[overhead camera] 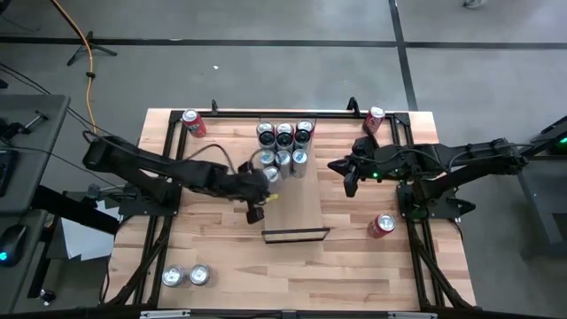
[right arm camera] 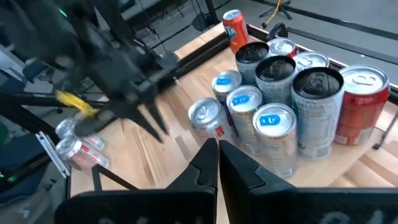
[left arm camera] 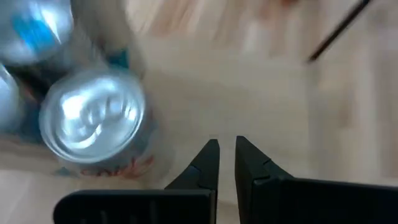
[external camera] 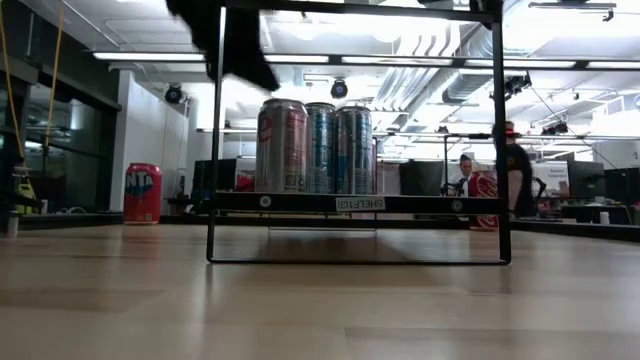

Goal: Place canned beverage on shelf
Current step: Put the silver soda can on the shelf aligned with the other silver soda can

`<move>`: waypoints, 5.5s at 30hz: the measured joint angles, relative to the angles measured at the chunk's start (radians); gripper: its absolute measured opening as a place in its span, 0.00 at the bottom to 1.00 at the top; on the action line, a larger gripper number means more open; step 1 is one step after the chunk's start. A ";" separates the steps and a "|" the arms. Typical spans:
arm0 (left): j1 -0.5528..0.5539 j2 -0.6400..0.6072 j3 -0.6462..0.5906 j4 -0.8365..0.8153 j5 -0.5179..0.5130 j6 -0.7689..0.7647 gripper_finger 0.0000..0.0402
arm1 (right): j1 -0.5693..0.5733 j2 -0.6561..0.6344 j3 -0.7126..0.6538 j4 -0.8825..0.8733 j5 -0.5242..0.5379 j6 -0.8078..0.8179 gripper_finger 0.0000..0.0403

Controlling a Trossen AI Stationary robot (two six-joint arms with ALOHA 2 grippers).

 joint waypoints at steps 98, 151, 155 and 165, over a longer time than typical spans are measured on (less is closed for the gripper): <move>-0.827 0.345 0.361 -0.784 0.079 -0.664 0.79 | -0.015 0.000 0.000 -0.181 0.189 0.025 0.00; 0.055 0.087 0.551 -0.465 0.104 0.237 0.56 | -0.015 0.000 0.000 -0.190 0.192 0.302 0.00; 0.057 0.235 0.631 -0.524 0.107 0.268 0.56 | -0.015 0.000 0.000 -0.192 0.177 0.256 0.00; 0.057 0.504 0.818 -0.669 0.105 0.273 0.58 | -0.015 0.000 0.000 -0.240 0.163 0.198 0.00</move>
